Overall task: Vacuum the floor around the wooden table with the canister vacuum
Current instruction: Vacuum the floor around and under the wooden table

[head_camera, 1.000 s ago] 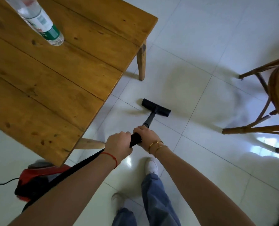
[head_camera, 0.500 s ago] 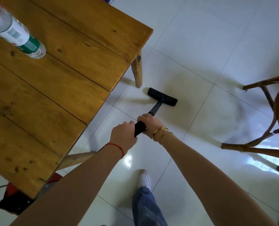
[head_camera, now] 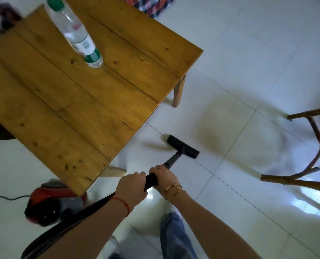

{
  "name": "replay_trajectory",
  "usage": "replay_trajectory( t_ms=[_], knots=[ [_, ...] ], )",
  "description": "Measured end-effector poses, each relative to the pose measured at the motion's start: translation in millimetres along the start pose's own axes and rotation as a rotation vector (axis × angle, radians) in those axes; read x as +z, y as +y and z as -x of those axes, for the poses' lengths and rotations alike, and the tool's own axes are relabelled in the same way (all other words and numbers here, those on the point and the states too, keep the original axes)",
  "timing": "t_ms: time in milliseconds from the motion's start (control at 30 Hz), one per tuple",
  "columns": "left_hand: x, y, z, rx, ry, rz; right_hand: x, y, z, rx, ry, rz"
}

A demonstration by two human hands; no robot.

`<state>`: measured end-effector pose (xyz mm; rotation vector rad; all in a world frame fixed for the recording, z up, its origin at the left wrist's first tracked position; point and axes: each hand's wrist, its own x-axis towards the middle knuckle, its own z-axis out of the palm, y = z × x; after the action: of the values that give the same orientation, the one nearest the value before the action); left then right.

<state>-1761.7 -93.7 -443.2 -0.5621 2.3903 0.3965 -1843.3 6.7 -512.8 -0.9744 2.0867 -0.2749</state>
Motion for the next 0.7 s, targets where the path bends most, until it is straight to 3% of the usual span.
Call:
replay_trajectory(
  t_ms=[700],
  knots=[
    [78.1,-172.3,210.2,0.162,-0.074,-0.297,189.5,-214.6,111.6,0.066,0.030,-0.183]
  ],
)
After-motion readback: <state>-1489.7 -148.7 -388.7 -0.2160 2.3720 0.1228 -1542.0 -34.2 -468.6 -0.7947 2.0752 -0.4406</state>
